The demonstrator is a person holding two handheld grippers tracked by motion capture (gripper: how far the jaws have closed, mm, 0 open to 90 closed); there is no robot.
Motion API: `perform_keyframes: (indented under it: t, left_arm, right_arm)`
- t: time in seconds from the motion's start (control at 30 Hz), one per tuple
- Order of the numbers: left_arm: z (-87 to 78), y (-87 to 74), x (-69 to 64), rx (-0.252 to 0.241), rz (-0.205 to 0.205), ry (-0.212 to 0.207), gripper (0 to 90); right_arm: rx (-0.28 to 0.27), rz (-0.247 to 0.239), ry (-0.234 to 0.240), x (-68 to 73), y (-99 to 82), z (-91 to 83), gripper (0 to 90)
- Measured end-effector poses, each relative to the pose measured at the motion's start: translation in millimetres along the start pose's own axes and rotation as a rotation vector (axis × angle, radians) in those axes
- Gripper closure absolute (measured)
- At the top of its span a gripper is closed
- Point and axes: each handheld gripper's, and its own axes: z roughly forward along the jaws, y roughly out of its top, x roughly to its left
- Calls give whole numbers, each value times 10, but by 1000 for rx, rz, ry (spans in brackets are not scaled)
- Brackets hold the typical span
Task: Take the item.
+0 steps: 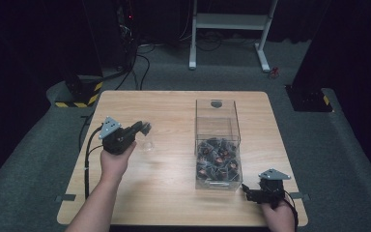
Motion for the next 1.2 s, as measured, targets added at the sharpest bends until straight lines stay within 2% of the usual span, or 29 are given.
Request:
perform_keyframes:
  t: [0.23,0.73,0.97,1.2]
  left_arm:
    - [49,-29,72,10,-19,15,899]
    - [130,-118,135,55,-31,30,899]
    - [164,-142,133,76,-27,43,899]
    - [200,-175,123,110,-6,63,899]
  right_arm:
    - [0,0,0,0,0,0,77]
    - [0,0,0,0,0,0,77]
    - [0,0,0,0,0,0,77]
    - [0,0,0,0,0,0,78]
